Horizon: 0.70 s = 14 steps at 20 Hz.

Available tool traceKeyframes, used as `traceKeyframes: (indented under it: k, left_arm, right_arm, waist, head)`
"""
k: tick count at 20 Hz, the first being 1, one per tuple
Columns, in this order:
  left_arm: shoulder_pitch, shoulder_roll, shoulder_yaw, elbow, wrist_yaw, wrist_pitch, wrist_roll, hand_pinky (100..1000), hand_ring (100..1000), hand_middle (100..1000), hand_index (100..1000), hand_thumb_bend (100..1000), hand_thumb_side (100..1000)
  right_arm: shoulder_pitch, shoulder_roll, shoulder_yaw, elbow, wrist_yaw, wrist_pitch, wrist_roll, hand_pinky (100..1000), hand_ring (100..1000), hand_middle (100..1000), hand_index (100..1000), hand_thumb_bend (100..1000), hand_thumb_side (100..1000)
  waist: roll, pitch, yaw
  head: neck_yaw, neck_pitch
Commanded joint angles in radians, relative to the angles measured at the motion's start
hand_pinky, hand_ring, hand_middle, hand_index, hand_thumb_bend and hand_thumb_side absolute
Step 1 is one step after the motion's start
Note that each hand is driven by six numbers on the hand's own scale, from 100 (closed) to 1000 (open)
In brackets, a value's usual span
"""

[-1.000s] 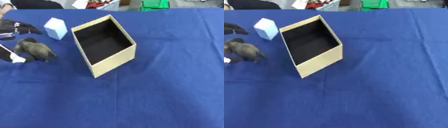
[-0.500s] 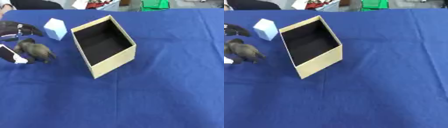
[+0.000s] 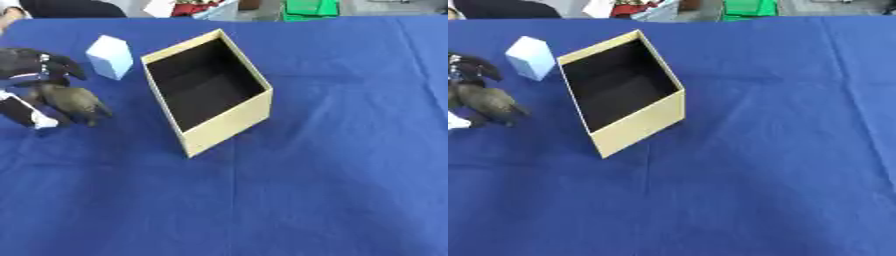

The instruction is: Pick up objects on the table and place them in the box.

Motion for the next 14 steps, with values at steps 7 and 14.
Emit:
traceKeyframes:
  k: [7,14]
  left_arm:
    - [-0.017,0.014,-0.001,0.003,0.002,0.006,0.023,775,798,723,797,190,239]
    - [-0.015,0.011,-0.005,0.006,0.017,0.009,0.004,732,747,628,722,110,176]
  right_arm:
    - [-0.019,-0.016,-0.005,-0.003,-0.012,0.000,-0.003,875,952,756,951,100,797]
    - [-0.017,-0.017,-0.007,-0.002,-0.015,0.000,-0.005,875,952,755,951,100,798]
  waist:
    - [-0.002,-0.013,-0.003]
    - [-0.001,-0.012,-0.005]
  head:
    - [0.006,-0.013]
    - [0.006,-0.013]
